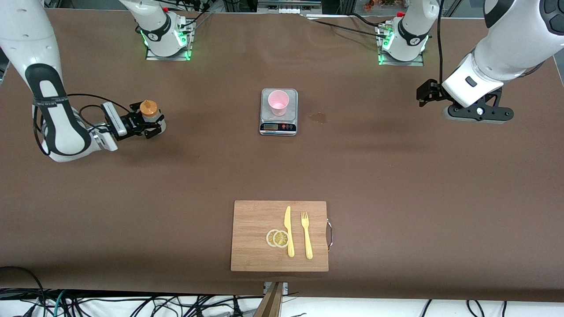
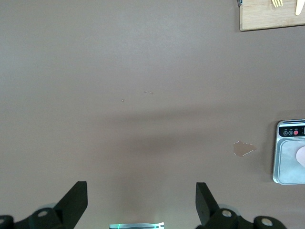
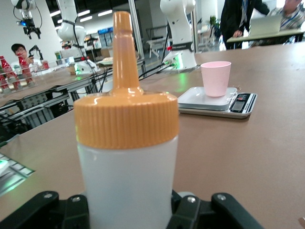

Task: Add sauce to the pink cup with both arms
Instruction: 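Carry the bottle back beside the scale with the right gripper, then lower the bottle to the table and open the right gripper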

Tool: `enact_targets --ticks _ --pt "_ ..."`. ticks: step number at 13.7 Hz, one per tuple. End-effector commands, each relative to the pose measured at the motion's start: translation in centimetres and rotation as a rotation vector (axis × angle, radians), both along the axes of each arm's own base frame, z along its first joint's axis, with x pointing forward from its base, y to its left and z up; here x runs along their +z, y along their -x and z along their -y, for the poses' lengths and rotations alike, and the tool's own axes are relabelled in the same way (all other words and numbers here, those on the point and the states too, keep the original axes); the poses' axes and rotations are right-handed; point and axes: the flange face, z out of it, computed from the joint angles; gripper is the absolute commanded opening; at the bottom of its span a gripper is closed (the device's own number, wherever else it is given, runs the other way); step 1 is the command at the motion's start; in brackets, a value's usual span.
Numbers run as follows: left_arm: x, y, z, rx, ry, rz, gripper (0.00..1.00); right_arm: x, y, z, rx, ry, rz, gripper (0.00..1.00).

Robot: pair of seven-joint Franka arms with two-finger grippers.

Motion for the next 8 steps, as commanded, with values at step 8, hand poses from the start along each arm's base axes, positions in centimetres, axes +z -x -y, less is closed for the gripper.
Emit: enact_targets --ticks 8 --pt "0.1 -0.5 0.5 0.01 -0.001 0.003 1.0 -4.0 1.3 -0.7 -0.08 -0.142 -0.064 0.0"
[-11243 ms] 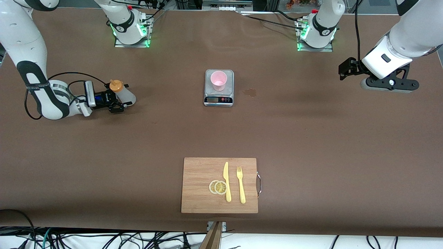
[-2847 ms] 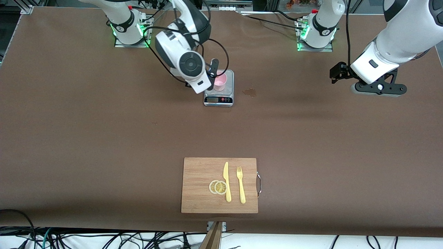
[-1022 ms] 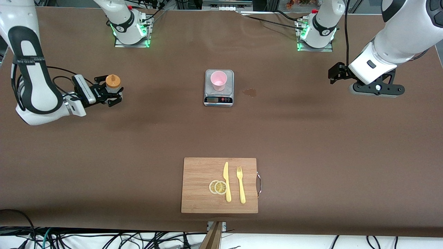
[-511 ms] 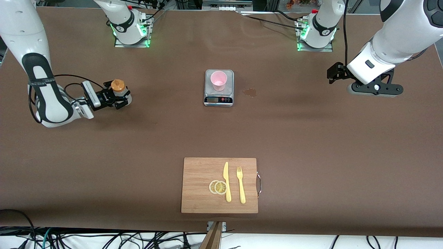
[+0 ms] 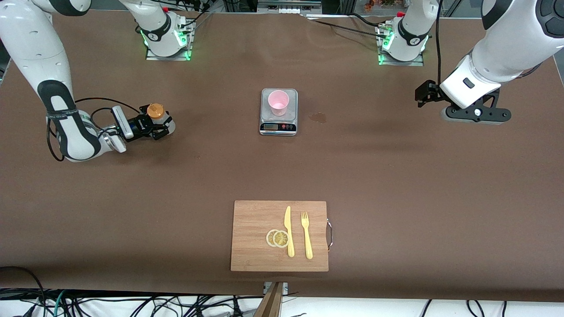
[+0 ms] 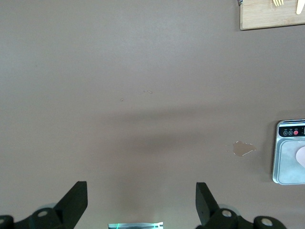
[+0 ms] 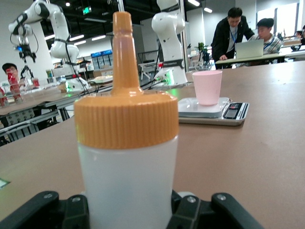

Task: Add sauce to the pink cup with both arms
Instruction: 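Lower the bottle to the table and open the right gripper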

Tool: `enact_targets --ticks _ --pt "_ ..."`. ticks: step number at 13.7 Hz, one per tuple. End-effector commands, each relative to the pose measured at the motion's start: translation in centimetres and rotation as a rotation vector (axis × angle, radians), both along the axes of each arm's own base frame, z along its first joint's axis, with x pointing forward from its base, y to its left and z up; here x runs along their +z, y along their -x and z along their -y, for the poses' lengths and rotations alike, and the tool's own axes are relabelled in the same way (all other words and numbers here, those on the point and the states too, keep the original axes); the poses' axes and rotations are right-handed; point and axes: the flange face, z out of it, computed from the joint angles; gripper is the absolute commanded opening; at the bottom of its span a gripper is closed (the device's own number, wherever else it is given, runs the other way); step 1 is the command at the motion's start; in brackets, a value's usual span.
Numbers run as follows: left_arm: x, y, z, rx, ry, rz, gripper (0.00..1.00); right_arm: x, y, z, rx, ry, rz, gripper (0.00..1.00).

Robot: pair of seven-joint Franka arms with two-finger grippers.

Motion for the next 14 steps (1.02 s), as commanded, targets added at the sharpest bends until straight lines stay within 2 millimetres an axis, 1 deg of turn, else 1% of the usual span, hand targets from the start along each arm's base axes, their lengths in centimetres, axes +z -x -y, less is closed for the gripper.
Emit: enact_targets --ticks 1,2,4,5,6,7,8,9,10,14 --pt "0.4 -0.4 0.3 0.012 0.0 0.008 1.0 -1.1 0.3 0.1 -0.031 -0.055 -0.027 0.0" --pt "0.4 -0.4 0.4 0.012 -0.001 0.007 1.0 -1.6 0.6 0.2 -0.035 -0.057 -0.037 0.01" --pt "0.4 -0.3 0.8 0.005 0.0 0.008 1.0 -2.6 1.0 0.1 -0.052 -0.071 -0.057 0.07" --pt "0.4 -0.2 1.0 0.002 -0.001 0.007 1.0 -2.8 1.2 0.0 -0.055 -0.079 -0.066 0.14" --pt "0.4 -0.2 1.0 0.005 -0.001 0.008 1.0 -2.7 1.1 0.0 -0.061 -0.08 -0.065 0.28" --pt "0.2 -0.3 1.0 0.008 -0.001 0.004 1.0 -2.6 0.8 -0.1 -0.074 -0.087 -0.063 0.51" --pt "0.2 -0.4 0.7 0.013 0.0 0.003 1.0 -2.5 0.7 0.0 -0.08 -0.088 -0.061 0.61" --pt "0.2 -0.4 0.8 0.013 0.0 0.003 1.0 -2.3 0.4 0.0 -0.079 -0.089 -0.054 0.67" --pt "0.2 -0.4 0.8 0.015 -0.002 0.004 1.0 -2.1 0.2 0.1 -0.077 -0.093 -0.047 1.0" --pt "0.2 -0.4 0.9 0.019 -0.001 0.004 1.0 -1.7 -0.1 1.1 -0.083 -0.085 -0.029 1.0"
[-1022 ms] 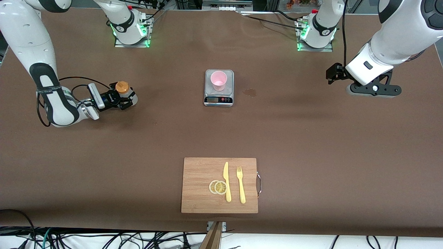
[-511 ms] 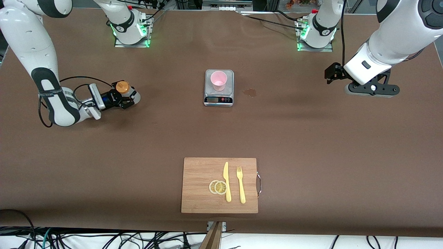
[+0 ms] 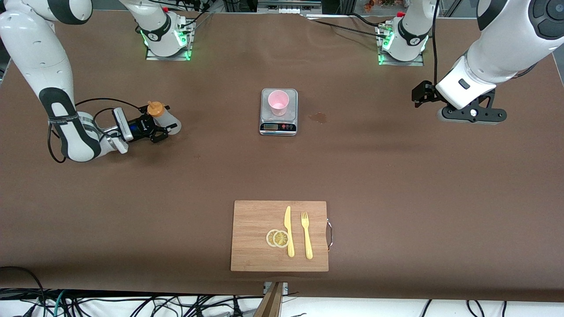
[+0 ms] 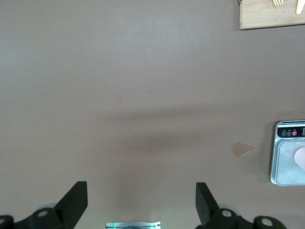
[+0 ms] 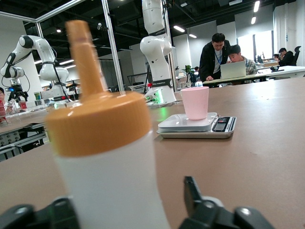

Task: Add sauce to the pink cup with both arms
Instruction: 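Lower the bottle to the table and open the right gripper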

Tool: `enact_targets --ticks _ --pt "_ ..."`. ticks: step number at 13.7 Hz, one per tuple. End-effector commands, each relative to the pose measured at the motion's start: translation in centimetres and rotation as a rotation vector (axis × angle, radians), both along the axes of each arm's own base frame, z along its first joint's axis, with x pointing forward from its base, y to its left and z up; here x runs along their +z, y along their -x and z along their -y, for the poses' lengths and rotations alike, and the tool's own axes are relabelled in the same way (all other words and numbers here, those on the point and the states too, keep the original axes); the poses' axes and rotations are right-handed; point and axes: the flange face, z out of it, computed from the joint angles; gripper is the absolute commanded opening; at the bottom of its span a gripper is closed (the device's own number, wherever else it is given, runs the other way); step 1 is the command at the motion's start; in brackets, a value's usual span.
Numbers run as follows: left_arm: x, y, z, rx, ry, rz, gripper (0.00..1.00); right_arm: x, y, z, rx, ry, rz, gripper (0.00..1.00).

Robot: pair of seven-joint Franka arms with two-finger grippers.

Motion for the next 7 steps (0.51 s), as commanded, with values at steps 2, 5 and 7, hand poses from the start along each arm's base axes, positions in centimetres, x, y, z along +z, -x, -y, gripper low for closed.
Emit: enact_targets --ticks 2,5,7 --pt "0.4 -0.4 0.2 0.011 0.001 0.009 1.0 0.1 -0.2 1.9 -0.017 -0.002 0.014 1.0" --pt "0.4 -0.6 -0.1 0.016 0.004 0.011 1.0 0.5 -0.2 4.0 0.004 0.024 0.026 1.0" --pt "0.5 -0.9 -0.8 0.029 0.008 0.027 1.0 1.8 -1.0 5.7 0.052 0.056 0.045 1.0"
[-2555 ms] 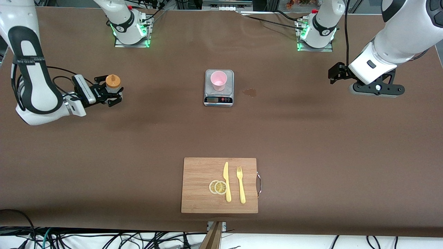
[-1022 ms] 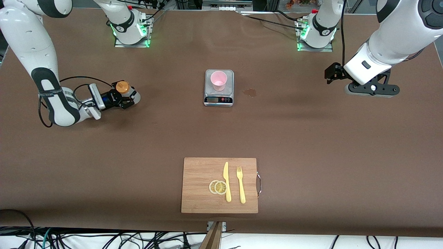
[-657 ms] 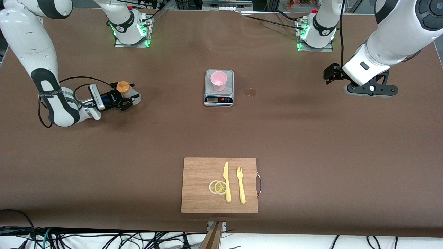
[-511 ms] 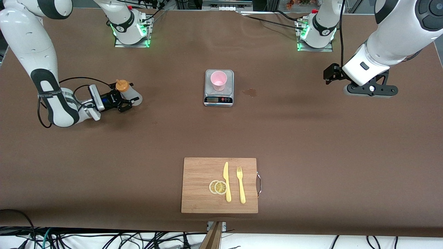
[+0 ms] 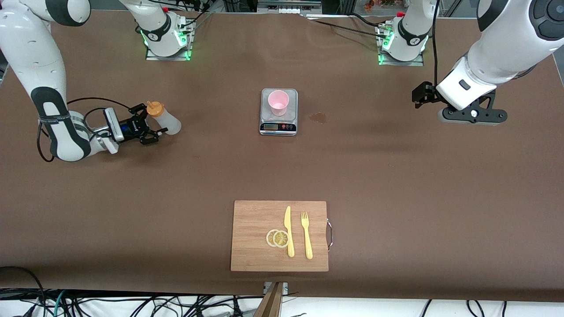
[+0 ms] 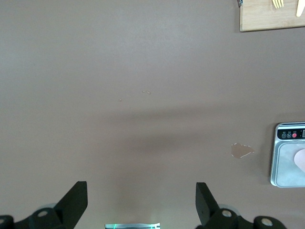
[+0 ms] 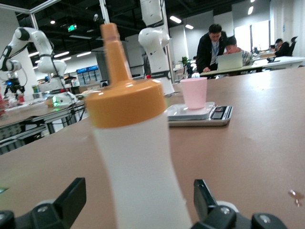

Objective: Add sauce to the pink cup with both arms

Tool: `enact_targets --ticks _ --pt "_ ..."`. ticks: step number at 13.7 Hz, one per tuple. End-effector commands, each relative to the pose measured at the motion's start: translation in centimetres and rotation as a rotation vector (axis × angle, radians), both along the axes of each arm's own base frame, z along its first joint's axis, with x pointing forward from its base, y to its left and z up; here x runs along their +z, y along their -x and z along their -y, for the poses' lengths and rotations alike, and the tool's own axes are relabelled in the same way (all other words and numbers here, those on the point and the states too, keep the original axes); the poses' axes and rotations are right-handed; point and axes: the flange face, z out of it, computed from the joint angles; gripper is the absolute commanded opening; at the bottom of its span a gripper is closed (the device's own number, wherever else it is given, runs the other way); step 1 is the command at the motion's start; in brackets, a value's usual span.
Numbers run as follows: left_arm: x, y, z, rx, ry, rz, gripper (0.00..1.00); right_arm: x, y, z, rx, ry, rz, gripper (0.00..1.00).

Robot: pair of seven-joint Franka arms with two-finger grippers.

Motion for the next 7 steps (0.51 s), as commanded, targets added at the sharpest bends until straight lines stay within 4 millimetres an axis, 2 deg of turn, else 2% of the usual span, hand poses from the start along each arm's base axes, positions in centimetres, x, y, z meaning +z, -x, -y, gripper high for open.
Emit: enact_targets --ticks 1,4,7 --pt "0.5 -0.7 -0.5 0.019 0.006 0.018 1.0 2.3 -1.3 2.7 0.076 0.026 0.047 1.0" --pt "0.4 -0.8 -0.8 0.013 0.009 0.019 1.0 7.5 -2.3 6.2 0.101 0.122 0.112 1.0" --pt "1.1 -0.6 -1.8 0.025 0.005 0.022 1.0 14.3 -3.5 7.6 0.105 0.234 0.168 1.0"
